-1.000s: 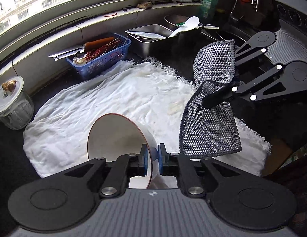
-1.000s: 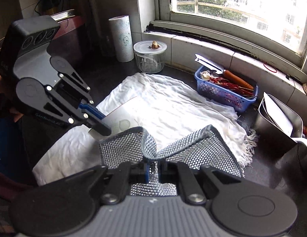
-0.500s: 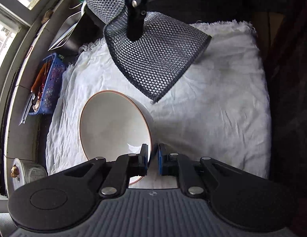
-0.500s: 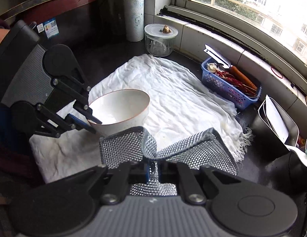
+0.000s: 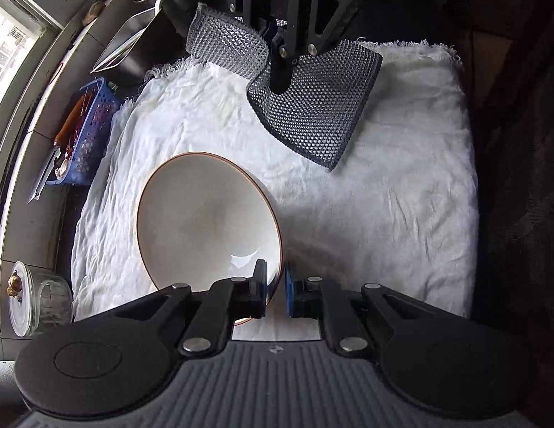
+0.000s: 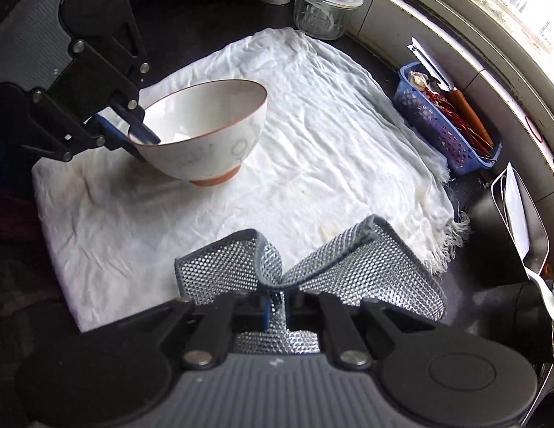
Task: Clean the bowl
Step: 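Lift the grey mesh pad away from the bowl with the right gripper, then open the right gripper to drop the mesh pad onto the cloth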
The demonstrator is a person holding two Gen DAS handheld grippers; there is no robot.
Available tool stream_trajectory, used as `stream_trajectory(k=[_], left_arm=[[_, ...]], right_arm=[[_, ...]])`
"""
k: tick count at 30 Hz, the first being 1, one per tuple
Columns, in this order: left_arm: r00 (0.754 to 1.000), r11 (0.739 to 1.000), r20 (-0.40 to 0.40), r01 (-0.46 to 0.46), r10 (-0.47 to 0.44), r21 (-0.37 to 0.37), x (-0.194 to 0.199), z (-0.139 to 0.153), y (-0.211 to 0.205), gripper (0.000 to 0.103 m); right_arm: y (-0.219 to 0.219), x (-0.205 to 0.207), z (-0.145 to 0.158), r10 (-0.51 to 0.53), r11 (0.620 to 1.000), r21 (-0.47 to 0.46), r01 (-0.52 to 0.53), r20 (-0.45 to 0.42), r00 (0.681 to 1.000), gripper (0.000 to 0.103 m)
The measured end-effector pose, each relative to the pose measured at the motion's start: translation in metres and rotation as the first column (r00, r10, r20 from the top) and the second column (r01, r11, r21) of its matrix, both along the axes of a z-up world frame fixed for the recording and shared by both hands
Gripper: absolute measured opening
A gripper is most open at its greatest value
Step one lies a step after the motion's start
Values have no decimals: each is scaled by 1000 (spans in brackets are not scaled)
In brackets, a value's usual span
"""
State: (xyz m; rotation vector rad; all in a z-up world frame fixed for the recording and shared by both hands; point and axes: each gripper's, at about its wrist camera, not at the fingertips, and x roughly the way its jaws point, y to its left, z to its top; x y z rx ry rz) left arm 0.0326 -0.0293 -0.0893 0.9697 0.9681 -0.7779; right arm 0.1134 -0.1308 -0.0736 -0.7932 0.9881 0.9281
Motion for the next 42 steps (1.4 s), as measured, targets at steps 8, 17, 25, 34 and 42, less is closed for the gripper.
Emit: stream_trajectory(k=[8,17,25,34,42], left_arm=[[1000,1000,23,2,-2,-8,-1,-1,-6,10],[1000,1000,23,-8,8,-15,-3,-1,-10,13],[999,1000,48,7,-7,8,-5,-5,-16,14],[996,998,84,36,-41,59,-6,-18,-19,15],[995,986,79,45,-59,163,-10,-18,-4,15]], right_arm=[[9,8,-21,-51,999,12,51,-11,999,8],[11,15,-23,-127,988,84,127,-10,992,17],[1,14,-17,-182,976,124,177,30,983,28],[-1,11,-17,-193,974,132,187,37,980,28],[-3,7,-20,-198,970,147,193,22,980,27]])
